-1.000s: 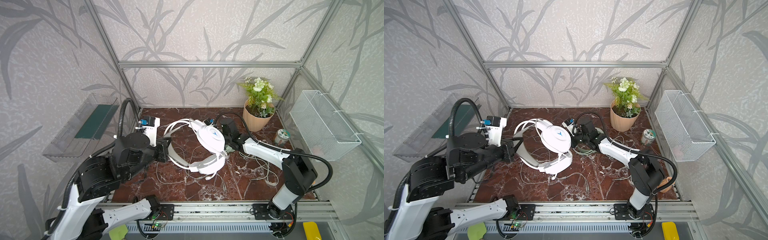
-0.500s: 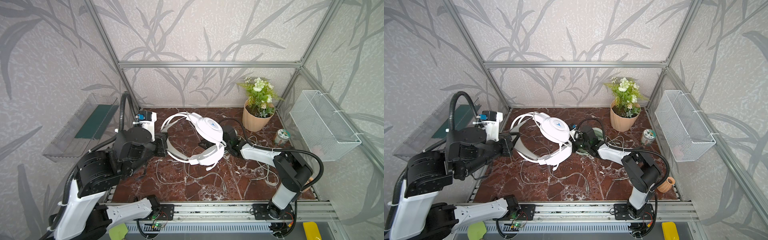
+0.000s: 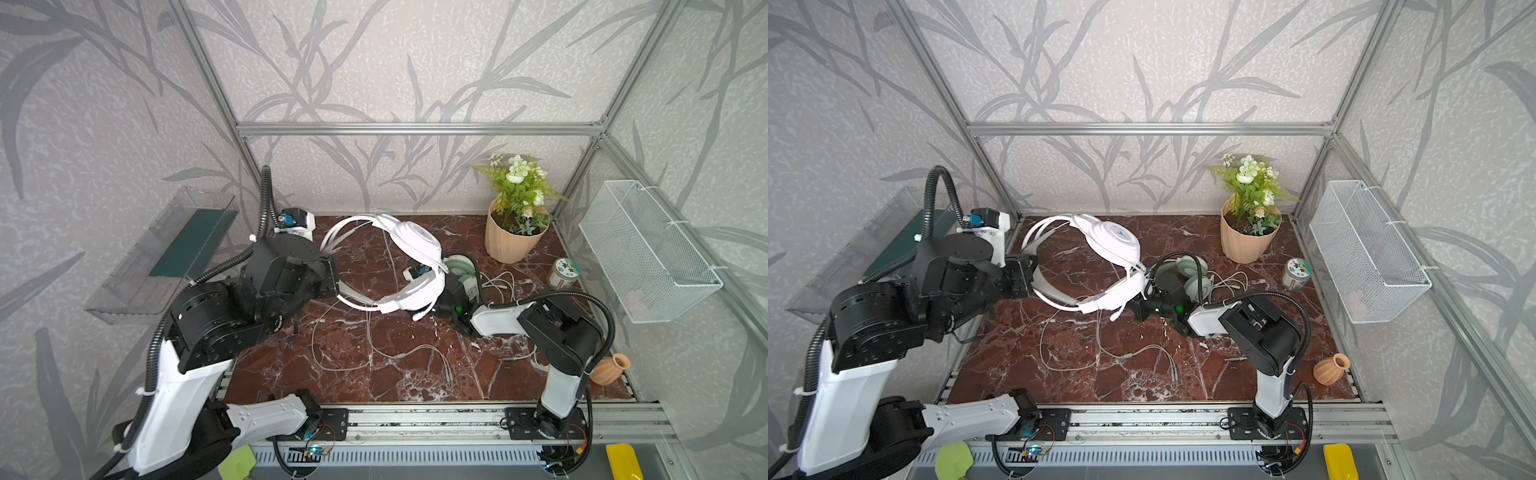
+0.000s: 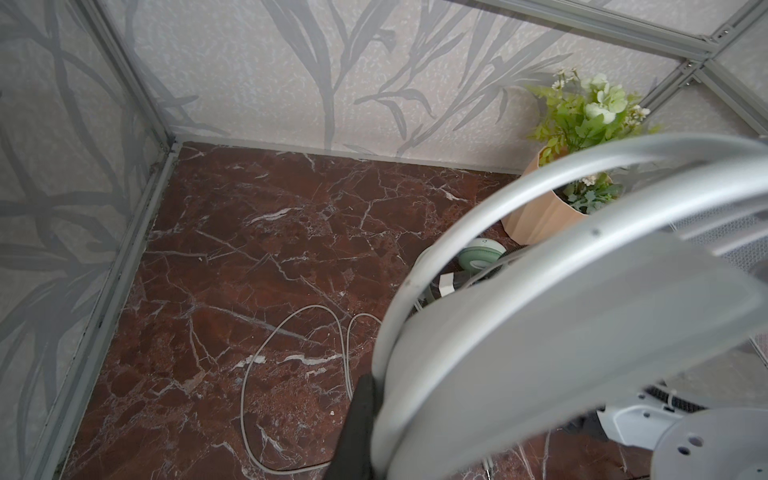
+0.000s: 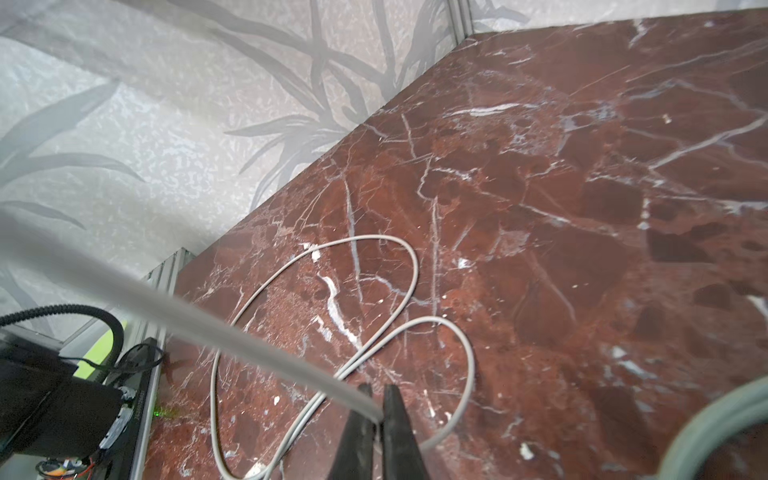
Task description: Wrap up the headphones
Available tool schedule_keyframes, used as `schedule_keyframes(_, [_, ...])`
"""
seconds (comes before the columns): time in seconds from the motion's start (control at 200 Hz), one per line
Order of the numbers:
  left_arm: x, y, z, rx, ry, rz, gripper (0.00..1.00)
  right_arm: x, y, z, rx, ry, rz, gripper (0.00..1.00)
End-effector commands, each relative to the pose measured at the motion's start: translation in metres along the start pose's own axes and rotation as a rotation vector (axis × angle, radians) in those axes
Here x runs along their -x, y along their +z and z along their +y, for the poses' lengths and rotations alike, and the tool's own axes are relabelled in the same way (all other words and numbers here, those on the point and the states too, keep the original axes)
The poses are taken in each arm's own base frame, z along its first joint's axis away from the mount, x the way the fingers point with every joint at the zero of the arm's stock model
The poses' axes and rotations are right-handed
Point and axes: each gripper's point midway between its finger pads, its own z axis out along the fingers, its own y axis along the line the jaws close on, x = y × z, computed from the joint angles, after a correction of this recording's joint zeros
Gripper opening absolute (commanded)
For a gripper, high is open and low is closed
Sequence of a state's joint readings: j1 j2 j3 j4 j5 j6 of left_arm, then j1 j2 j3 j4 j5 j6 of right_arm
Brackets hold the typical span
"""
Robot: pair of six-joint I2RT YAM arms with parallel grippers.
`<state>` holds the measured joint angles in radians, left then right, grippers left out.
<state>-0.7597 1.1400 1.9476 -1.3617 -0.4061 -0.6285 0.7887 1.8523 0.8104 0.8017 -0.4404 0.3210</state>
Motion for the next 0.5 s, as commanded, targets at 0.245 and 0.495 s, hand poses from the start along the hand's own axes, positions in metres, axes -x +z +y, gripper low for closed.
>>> schedule_keyframes(0.245, [0.029, 0.054, 0.02, 0.039, -0.283, 0.015, 0.0, -0.016, -0.02, 0.061, -0.005, -0.104, 0.03, 0.0])
schedule_keyframes(0.495, [0.022, 0.101, 0.06, 0.168, -0.348, 0.058, 0.0, -0.019, -0.046, 0.103, -0.037, -0.263, 0.099, 0.0])
